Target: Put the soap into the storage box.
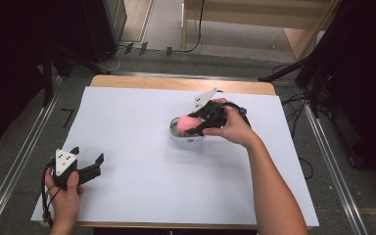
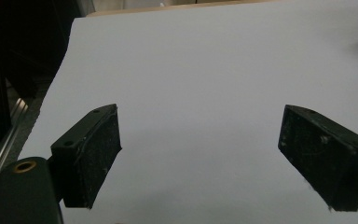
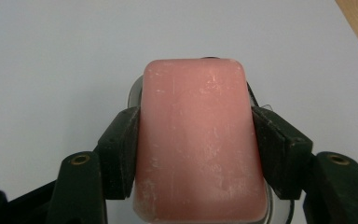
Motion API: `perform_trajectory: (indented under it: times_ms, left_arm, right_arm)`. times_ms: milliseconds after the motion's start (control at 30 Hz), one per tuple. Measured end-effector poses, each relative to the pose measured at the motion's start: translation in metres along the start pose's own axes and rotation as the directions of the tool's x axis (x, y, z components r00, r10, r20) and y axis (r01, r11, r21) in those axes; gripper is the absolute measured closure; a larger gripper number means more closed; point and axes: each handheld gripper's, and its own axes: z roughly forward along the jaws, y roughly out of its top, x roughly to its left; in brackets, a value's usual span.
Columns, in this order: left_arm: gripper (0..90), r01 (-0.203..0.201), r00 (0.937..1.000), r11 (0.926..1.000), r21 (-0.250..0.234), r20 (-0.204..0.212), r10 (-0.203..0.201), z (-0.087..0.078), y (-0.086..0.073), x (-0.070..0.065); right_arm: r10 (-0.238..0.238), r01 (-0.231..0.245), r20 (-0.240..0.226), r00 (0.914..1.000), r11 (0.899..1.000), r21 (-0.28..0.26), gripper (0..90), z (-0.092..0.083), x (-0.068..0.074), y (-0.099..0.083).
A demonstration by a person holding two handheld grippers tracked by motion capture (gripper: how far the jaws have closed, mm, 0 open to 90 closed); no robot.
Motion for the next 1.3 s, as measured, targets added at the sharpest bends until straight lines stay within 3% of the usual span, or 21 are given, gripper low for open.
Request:
perform_trajectory:
  times_ms: [533,633,700,733,867,1000,1067,1100,1133,1200,1233,1267,1300]
  left_arm:
    - [13.6,0.003,1.0,1.0,-0.001,0.001,-0.003,0.0,0.0,0.0]
    - [13.6,0.001,1.0,1.0,0.001,0.001,-0.001,0.0,0.0,0.0]
    - [13.6,0.004,1.0,1.0,-0.001,0.002,-0.004,0.0,0.0,0.0]
    - [13.6,0.001,1.0,1.0,0.001,0.001,-0.001,0.0,0.0,0.0]
    - [13.7,0.002,1.0,1.0,0.0,0.002,-0.002,0.0,0.0,0.0]
    - [13.6,-0.001,1.0,1.0,0.001,0.0,0.001,0.0,0.0,0.0]
    - [13.6,-0.001,1.0,1.0,0.002,-0.001,0.001,0.0,0.0,0.0]
    - [13.6,-0.002,1.0,1.0,0.003,-0.001,0.002,0.0,0.0,0.0]
    - [13.7,-0.002,1.0,1.0,0.003,-0.001,0.002,0.0,0.0,0.0]
    - [13.6,-0.001,1.0,1.0,0.004,-0.001,0.001,0.0,0.0,0.0]
    - [13.6,-0.001,1.0,1.0,0.004,-0.001,0.001,0.0,0.0,0.0]
    - [13.6,-0.001,1.0,1.0,0.004,-0.001,0.001,0.0,0.0,0.0]
    - [13.6,-0.002,1.0,1.0,0.005,-0.002,0.002,0.0,0.0,0.0]
  right_arm:
    - [0.021,-0.021,-0.016,0.9997,1.0,0.007,38.7,0.008,-0.005,-0.003]
    - [0.047,-0.047,0.0,0.9989,0.999,-0.014,38.4,0.006,-0.006,-0.004]
    - [0.114,-0.116,-0.025,0.9932,0.989,-0.092,37.1,-0.001,-0.007,-0.003]
    - [0.133,-0.136,-0.033,0.9906,0.986,-0.102,35.7,-0.003,-0.007,-0.002]
    - [0.146,-0.147,-0.011,0.9892,0.984,-0.103,33.2,-0.009,-0.004,-0.002]
    - [0.217,-0.212,0.029,0.9758,0.97,-0.121,31.7,-0.017,0.001,-0.009]
    - [0.263,-0.254,0.054,0.9633,0.958,-0.136,30.3,-0.021,0.006,-0.014]
    - [0.295,-0.283,0.065,0.9533,0.948,-0.143,27.2,-0.023,0.008,-0.017]
    - [0.361,-0.341,0.114,0.9257,0.927,-0.158,22.5,-0.027,0.014,-0.025]
    - [0.399,-0.371,0.163,0.9023,0.912,-0.177,18.5,-0.031,0.018,-0.031]
    - [0.399,-0.371,0.163,0.9023,0.912,-0.177,18.5,-0.031,0.018,-0.031]
    - [0.427,-0.394,0.218,0.8778,0.902,-0.177,17.6,-0.037,0.025,-0.038]
    - [0.427,-0.394,0.218,0.8778,0.902,-0.177,17.6,-0.037,0.025,-0.038]
